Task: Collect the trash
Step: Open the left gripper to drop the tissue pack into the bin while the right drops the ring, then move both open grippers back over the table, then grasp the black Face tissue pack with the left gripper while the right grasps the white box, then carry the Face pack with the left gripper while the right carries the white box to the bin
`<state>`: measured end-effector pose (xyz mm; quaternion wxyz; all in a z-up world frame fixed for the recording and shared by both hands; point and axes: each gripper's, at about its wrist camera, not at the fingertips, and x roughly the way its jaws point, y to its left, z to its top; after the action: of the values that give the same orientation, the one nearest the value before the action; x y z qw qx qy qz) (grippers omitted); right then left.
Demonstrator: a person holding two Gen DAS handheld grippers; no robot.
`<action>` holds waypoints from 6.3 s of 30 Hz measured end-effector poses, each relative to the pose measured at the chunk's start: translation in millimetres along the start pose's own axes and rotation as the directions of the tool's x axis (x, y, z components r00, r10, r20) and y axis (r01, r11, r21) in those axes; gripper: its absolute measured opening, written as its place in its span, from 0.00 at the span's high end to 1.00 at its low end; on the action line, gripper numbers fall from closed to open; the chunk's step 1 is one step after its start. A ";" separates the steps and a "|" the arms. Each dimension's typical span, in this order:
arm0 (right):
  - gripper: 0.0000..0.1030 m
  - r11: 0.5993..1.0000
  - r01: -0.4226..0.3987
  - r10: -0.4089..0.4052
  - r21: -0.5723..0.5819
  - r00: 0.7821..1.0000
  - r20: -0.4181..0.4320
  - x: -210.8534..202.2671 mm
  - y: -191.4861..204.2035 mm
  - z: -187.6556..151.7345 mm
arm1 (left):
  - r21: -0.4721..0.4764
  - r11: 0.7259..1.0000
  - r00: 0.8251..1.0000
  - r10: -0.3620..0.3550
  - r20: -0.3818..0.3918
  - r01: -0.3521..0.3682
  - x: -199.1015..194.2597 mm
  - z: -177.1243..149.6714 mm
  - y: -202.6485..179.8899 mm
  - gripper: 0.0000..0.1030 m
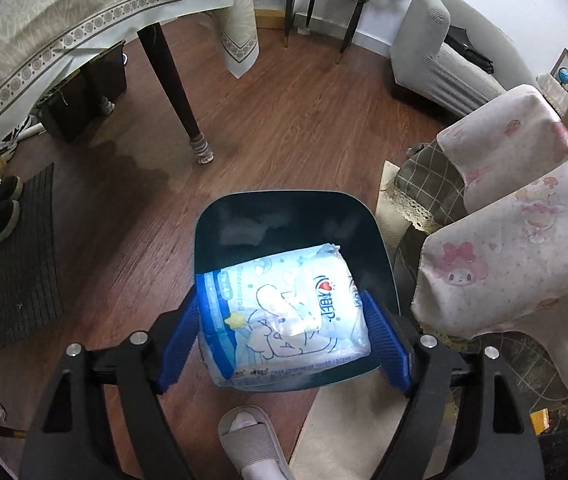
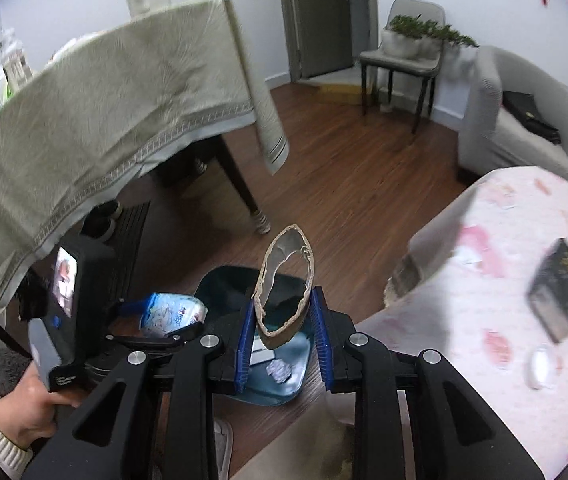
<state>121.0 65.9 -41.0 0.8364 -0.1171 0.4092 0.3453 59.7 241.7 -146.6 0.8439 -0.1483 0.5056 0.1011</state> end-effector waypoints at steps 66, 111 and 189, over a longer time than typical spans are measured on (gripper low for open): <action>0.38 0.995 -0.092 0.083 -0.049 0.983 -0.161 35.3 19.2 -25.9 | 0.153 0.983 0.903 -0.156 0.400 0.102 -185.0 35.1 -43.1 0.51; 0.20 0.911 0.394 -0.404 0.119 0.911 0.078 -154.2 -226.8 -82.2 | 0.483 0.838 0.911 -0.374 0.174 0.252 -77.1 65.1 -286.6 0.17; 0.95 0.957 0.215 -0.255 0.196 0.944 0.210 -138.6 -200.2 -12.6 | 0.379 0.897 0.919 -0.325 0.223 0.225 -96.5 79.3 -227.2 0.51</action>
<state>189.1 -153.9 39.7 0.9209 -0.0520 0.3191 0.2178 152.6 55.2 7.5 0.9254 -0.0522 0.3643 -0.0908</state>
